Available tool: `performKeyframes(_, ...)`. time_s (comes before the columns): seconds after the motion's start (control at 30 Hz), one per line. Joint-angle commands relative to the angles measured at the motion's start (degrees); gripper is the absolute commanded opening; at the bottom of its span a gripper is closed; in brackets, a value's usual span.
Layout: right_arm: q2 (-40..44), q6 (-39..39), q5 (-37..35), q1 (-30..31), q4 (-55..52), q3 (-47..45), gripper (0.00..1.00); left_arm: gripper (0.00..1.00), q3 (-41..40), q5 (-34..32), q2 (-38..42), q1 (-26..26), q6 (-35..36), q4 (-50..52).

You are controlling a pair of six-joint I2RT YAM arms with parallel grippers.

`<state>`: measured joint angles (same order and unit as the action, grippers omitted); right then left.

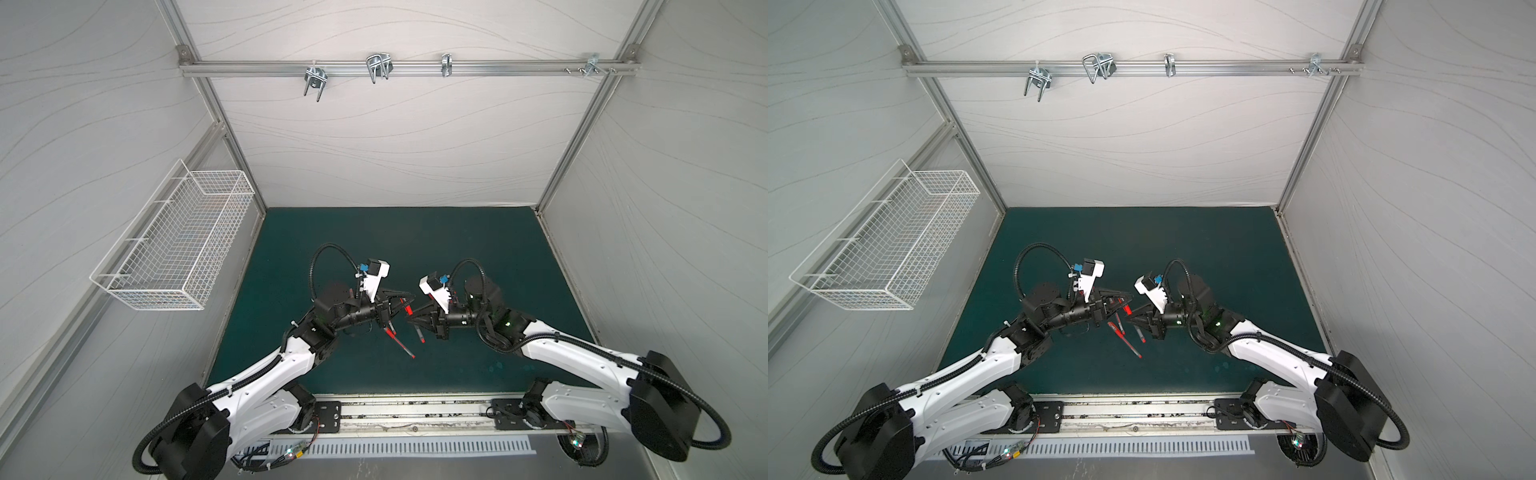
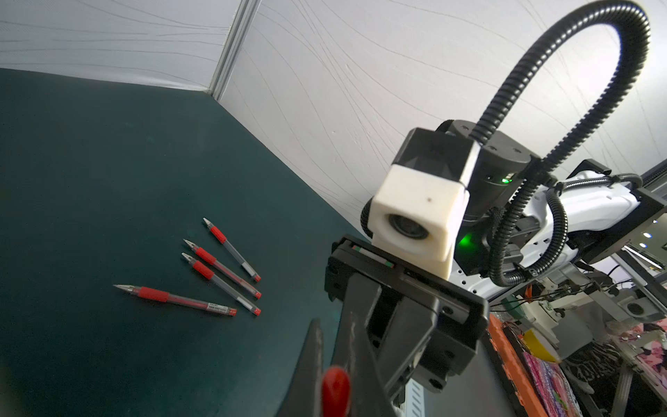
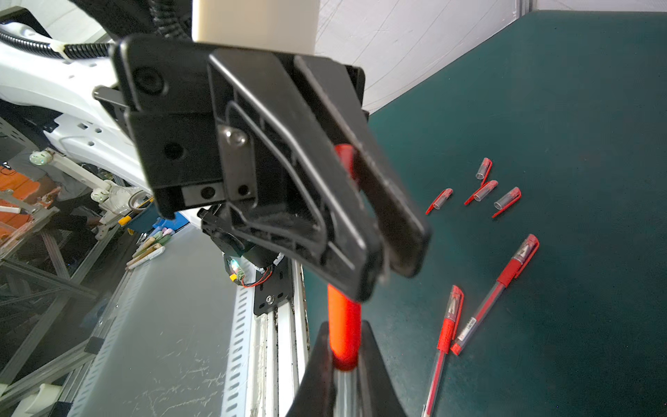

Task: Remove pen caps from pens
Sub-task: Open the pen cap on the pen.

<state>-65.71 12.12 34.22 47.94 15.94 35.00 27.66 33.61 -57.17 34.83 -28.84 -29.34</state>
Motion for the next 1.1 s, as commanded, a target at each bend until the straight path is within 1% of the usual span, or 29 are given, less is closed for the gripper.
performKeyframes(0.0,1.1,-0.5,-3.3,0.6,-1.4,1.7,0.00,0.00,2.5,-7.1,2.9,0.1,2.2,2.8)
performKeyframes(0.07,1.1,-1.3,-9.3,1.8,-3.9,2.4,0.00,0.00,2.4,-14.9,5.2,0.1,2.3,8.1)
performKeyframes(0.17,0.9,-2.5,-18.5,4.7,-5.8,2.9,0.00,0.00,1.5,-21.9,7.3,0.0,1.3,10.2)
performKeyframes(0.27,-0.5,-3.6,-26.6,8.0,-7.8,4.0,0.00,0.00,1.4,-24.6,8.0,-0.4,0.6,11.2)
performKeyframes(0.3,-0.9,-3.8,-28.7,9.0,-8.2,4.3,0.00,0.00,1.3,-25.0,8.2,-0.6,0.4,11.3)
performKeyframes(0.33,-1.2,-3.9,-29.3,9.3,-8.5,4.6,0.00,0.00,1.1,-25.0,8.3,-0.8,0.2,11.3)
performKeyframes(0.4,-1.2,-3.0,-27.2,9.1,-7.1,4.0,0.00,0.00,0.9,-25.2,9.0,-1.1,0.0,11.2)
performKeyframes(0.43,-1.1,-2.1,-24.5,8.3,-6.1,3.5,0.00,0.00,0.7,-25.1,9.4,-1.3,0.0,11.2)
performKeyframes(0.57,-2.9,3.4,-6.6,1.9,-0.8,2.3,0.00,0.00,-0.4,-24.8,10.9,-1.8,-0.6,9.9)
performKeyframes(0.67,-6.0,7.4,5.1,-2.0,5.2,1.4,0.00,0.00,-0.8,-24.0,10.9,-2.3,-1.2,9.2)
performKeyframes(0.77,-9.7,11.7,13.1,-4.4,12.3,0.7,0.00,0.00,-0.8,-22.1,10.0,-3.1,-2.3,8.1)
performKeyframes(0.83,-12.1,12.8,16.5,-5.1,13.8,1.3,0.00,0.00,-1.1,-21.2,9.8,-3.8,-3.0,7.3)
performKeyframes(0.9,-13.4,13.2,17.5,-5.1,14.6,1.6,0.00,0.00,-1.4,-20.8,10.0,-4.3,-3.5,6.8)
performKeyframes(0.97,-13.3,12.8,15.7,-4.9,14.4,1.2,0.00,0.00,-1.6,-20.9,10.4,-4.8,-3.8,6.8)
performKeyframes(1.0,-12.4,11.4,13.3,-4.3,12.4,1.3,0.00,0.00,-1.7,-21.0,10.7,-4.9,-3.8,6.8)
performKeyframes(1.07,-9.9,5.6,3.8,-1.3,4.3,2.3,0.00,0.00,-1.7,-21.4,10.8,-5.1,-4.0,7.0)
